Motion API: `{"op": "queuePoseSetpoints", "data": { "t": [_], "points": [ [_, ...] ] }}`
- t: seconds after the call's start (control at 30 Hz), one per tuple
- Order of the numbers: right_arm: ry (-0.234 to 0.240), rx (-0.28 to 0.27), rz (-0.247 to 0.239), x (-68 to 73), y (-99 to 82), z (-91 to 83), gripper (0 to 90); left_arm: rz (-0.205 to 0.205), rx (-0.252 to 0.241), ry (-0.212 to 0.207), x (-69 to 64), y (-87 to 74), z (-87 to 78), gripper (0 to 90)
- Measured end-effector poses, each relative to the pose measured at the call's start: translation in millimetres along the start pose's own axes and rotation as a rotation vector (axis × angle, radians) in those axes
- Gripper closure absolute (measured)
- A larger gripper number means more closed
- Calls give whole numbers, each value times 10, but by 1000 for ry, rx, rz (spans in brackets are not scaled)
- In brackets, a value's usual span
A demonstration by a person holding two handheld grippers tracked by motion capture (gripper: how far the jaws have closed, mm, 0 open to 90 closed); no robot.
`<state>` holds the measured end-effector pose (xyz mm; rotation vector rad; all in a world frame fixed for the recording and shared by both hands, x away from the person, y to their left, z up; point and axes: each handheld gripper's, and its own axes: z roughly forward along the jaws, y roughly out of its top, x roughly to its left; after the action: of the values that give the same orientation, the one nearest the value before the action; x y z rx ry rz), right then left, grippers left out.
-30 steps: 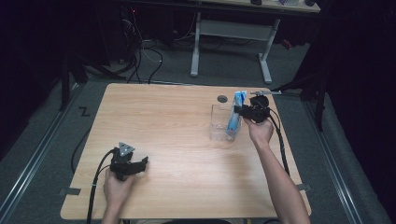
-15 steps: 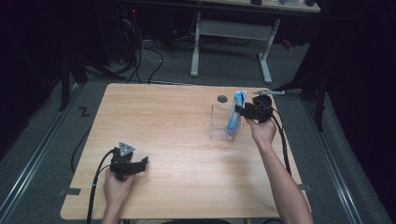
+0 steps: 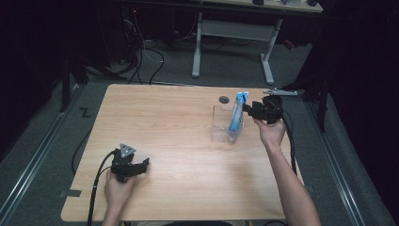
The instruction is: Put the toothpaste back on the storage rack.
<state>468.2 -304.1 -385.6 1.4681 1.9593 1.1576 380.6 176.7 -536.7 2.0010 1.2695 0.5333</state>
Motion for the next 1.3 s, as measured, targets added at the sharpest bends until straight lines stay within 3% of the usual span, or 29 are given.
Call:
{"op": "queuePoseSetpoints", "data": {
  "t": [0.67,1.3],
  "points": [
    [-2,-33,-31,6,7,-296,474,0,0,0,0,0,0,244],
    [-6,-56,-15,-84,-113,-508,484,1,-1,2,-2,0,1,244]
  ]
}}
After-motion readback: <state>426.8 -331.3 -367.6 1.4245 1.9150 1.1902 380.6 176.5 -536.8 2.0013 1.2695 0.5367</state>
